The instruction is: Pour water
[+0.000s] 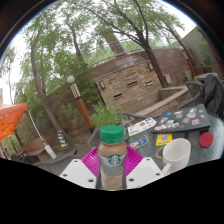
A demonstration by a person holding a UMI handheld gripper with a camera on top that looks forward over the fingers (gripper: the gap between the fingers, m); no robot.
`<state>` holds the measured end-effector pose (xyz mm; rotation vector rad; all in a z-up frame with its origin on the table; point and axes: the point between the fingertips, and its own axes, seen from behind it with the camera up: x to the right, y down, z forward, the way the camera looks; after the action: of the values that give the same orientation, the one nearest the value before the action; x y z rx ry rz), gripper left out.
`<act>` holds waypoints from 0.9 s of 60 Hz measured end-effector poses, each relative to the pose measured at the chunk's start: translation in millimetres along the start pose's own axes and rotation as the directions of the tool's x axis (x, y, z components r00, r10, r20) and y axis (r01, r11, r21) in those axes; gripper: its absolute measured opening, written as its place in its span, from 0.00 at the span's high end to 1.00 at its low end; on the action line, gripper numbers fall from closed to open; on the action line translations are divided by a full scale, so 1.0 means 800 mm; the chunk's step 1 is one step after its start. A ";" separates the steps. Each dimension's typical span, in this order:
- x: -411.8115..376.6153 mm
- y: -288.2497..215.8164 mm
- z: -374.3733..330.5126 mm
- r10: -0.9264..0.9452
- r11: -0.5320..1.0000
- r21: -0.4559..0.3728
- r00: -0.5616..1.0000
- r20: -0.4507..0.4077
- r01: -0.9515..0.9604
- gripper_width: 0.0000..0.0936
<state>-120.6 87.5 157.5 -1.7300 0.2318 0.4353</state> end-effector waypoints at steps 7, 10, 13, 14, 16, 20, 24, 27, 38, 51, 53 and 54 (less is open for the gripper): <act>0.031 -0.047 0.009 0.560 0.828 -0.022 0.822 0.102 -0.561 0.69; 0.047 -0.044 0.011 0.714 0.697 -0.042 0.687 0.136 -0.716 0.69; 0.053 -0.062 0.016 0.868 0.490 -0.059 0.481 0.120 -0.869 0.69; 0.061 -0.048 0.018 0.886 0.453 -0.080 0.440 0.145 -0.888 0.69; 0.072 -0.048 0.021 0.941 0.318 -0.114 0.298 0.162 -0.941 0.69; 0.092 -0.038 0.022 0.985 0.045 -0.155 0.018 0.171 -0.987 0.69; 0.106 -0.056 0.020 0.967 -0.137 -0.164 -0.168 0.194 -0.977 0.69; 0.112 -0.064 0.017 0.947 -0.215 -0.168 -0.248 0.204 -0.962 0.69; 0.132 -0.087 -0.011 0.886 -0.376 -0.177 -0.409 0.218 -0.910 0.69; 0.138 -0.093 -0.022 0.876 -0.407 -0.189 -0.441 0.197 -0.894 0.69; 0.134 -0.097 -0.015 0.882 -0.389 -0.204 -0.427 0.199 -0.898 0.69; 0.133 -0.102 -0.021 0.888 -0.372 -0.213 -0.413 0.202 -0.903 0.69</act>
<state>10.0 96.4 189.6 -0.7751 1.6427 2.0102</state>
